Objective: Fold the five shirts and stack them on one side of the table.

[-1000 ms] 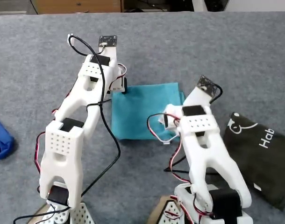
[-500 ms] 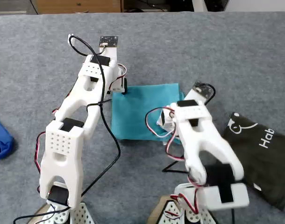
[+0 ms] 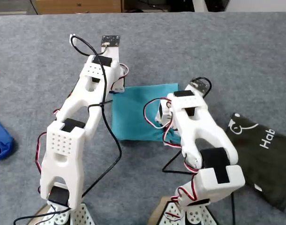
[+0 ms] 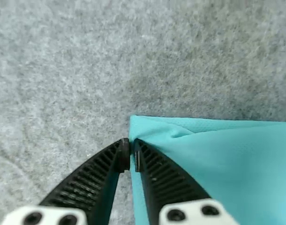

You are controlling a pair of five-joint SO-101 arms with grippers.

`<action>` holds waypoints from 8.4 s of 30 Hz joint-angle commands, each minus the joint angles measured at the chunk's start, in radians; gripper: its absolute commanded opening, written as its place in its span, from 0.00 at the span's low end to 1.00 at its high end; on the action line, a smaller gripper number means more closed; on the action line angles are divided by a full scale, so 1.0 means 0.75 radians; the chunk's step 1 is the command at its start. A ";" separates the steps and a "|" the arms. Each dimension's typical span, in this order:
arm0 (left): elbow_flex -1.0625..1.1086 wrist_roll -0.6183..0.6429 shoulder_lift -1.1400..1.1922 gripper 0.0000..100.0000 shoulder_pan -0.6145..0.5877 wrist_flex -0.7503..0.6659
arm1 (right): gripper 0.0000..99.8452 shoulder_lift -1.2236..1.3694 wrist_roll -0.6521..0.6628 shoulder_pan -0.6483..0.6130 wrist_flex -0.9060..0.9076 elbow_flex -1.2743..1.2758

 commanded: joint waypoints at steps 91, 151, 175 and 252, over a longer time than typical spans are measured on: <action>-0.996 0.307 0.580 0.11 0.006 0.325 | 0.00 -0.819 0.299 0.202 -0.256 0.398; -1.320 0.503 0.373 0.02 1.109 0.088 | 0.00 -1.376 0.833 1.822 0.200 0.077; -1.219 0.501 0.384 0.08 1.035 -0.045 | 0.00 -1.382 0.831 1.812 0.123 0.167; -1.365 0.522 0.441 0.20 0.718 0.397 | 0.00 -1.384 1.217 1.509 -0.288 0.410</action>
